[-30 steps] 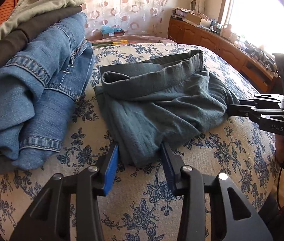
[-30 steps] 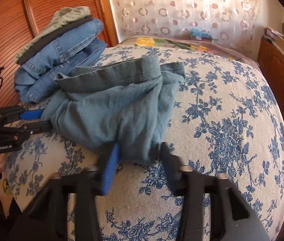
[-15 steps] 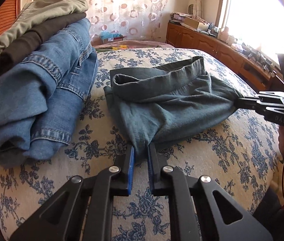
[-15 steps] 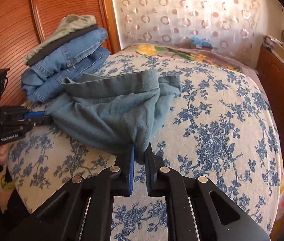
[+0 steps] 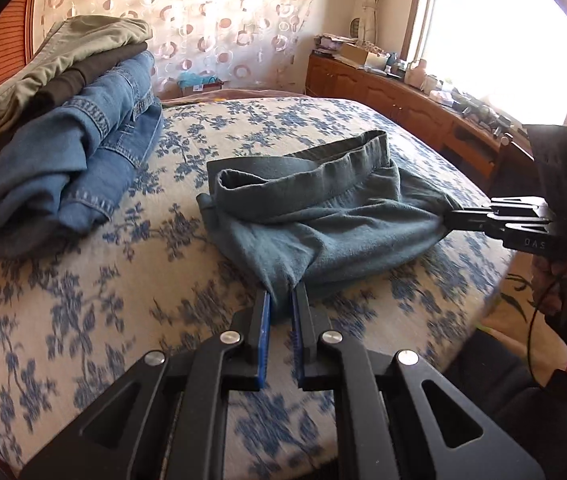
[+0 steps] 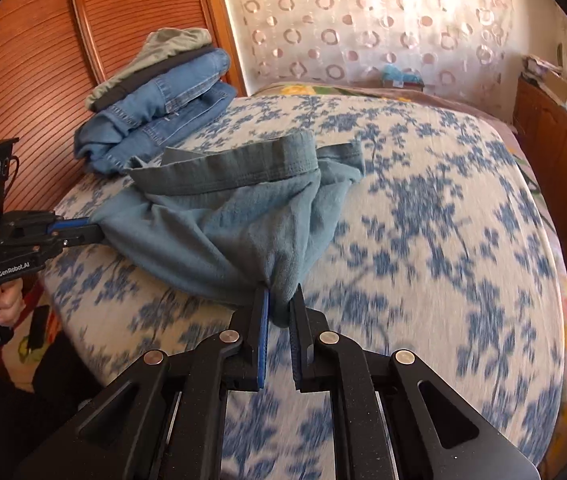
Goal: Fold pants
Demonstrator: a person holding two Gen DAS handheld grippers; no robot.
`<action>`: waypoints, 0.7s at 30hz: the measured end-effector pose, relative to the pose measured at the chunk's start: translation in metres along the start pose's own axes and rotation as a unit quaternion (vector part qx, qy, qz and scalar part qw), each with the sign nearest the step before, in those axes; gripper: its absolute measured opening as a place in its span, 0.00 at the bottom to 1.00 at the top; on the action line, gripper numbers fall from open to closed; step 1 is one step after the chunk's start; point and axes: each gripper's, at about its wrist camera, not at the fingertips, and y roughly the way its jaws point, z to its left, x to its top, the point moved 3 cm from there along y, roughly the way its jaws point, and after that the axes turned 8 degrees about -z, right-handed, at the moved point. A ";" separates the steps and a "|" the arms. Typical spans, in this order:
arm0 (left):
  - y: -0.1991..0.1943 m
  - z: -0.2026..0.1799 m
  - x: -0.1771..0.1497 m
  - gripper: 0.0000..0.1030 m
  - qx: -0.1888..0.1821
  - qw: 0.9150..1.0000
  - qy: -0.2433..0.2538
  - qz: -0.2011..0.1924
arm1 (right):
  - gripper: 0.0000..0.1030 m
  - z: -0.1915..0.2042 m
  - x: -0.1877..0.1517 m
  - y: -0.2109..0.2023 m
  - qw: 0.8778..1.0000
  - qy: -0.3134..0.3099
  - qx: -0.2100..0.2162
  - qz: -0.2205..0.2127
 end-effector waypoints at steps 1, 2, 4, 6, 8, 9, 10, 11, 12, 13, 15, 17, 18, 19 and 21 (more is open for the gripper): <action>-0.002 0.000 -0.002 0.08 -0.001 1.000 -0.001 0.001 | 0.06 0.002 -0.003 -0.003 1.000 0.000 0.001 -0.001; -0.003 -0.001 -0.003 0.08 -0.001 1.000 -0.003 0.001 | 0.06 0.003 -0.006 -0.006 1.000 0.002 0.002 -0.001; -0.003 -0.001 -0.006 0.08 -0.001 1.000 -0.008 0.003 | 0.06 0.006 -0.009 -0.011 1.000 0.009 0.004 -0.004; -0.001 -0.001 -0.009 0.08 0.004 1.000 -0.005 0.008 | 0.06 0.008 -0.012 -0.015 1.000 0.014 0.001 -0.008; -0.001 -0.004 -0.011 0.10 0.009 1.000 0.001 0.010 | 0.06 0.011 -0.012 -0.018 1.000 0.016 -0.002 -0.011; -0.002 -0.005 -0.012 0.10 0.011 1.000 0.002 0.011 | 0.07 0.012 -0.011 -0.018 1.000 0.014 -0.006 -0.012; -0.002 -0.005 -0.012 0.11 0.012 1.000 0.002 0.011 | 0.07 0.013 -0.010 -0.019 1.000 0.012 -0.010 -0.014; -0.003 -0.005 -0.011 0.11 0.013 1.000 0.001 0.010 | 0.08 0.014 -0.010 -0.019 1.000 0.009 -0.015 -0.016; -0.004 -0.005 -0.011 0.12 0.014 1.000 0.001 0.010 | 0.09 0.015 -0.009 -0.020 1.000 0.006 -0.021 -0.018; -0.005 -0.005 -0.011 0.13 0.014 1.000 0.001 0.009 | 0.11 0.015 -0.008 -0.022 0.999 0.005 -0.029 -0.021; -0.006 -0.005 -0.010 0.14 0.017 1.000 0.003 0.010 | 0.20 0.012 -0.004 -0.026 0.998 0.004 -0.053 -0.030; -0.009 -0.004 -0.008 0.20 0.023 1.000 0.003 0.009 | 0.23 0.008 0.000 -0.031 0.997 0.005 -0.070 -0.042; -0.010 -0.003 -0.007 0.22 0.025 1.000 0.003 0.009 | 0.24 0.005 0.004 -0.033 0.997 0.010 -0.067 -0.049; -0.011 -0.003 -0.006 0.25 0.025 1.000 0.003 0.008 | 0.26 0.003 0.007 -0.034 0.996 0.014 -0.066 -0.052; -0.013 -0.001 -0.002 0.31 0.029 1.000 0.003 0.003 | 0.29 0.001 0.013 -0.035 0.996 0.015 -0.067 -0.061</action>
